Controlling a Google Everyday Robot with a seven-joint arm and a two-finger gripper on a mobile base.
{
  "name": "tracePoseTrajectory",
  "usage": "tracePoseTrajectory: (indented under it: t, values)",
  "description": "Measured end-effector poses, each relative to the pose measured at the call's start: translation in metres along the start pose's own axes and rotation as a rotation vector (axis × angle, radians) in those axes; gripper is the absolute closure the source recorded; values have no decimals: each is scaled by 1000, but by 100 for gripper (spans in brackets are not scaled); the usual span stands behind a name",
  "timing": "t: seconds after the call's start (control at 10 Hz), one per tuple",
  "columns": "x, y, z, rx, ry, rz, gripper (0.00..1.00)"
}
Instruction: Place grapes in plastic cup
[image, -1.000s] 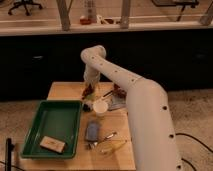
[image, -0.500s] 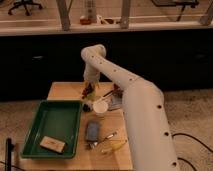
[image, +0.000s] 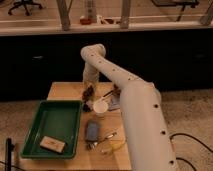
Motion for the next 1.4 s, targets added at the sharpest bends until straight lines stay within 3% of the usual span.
tracePoseTrajectory:
  t: [0.4, 0.7, 1.4]
  values:
    - [6, 3, -15, 44, 23, 2, 20]
    - [9, 9, -26, 58, 35, 17, 20]
    - [15, 11, -47, 61, 46, 44, 20]
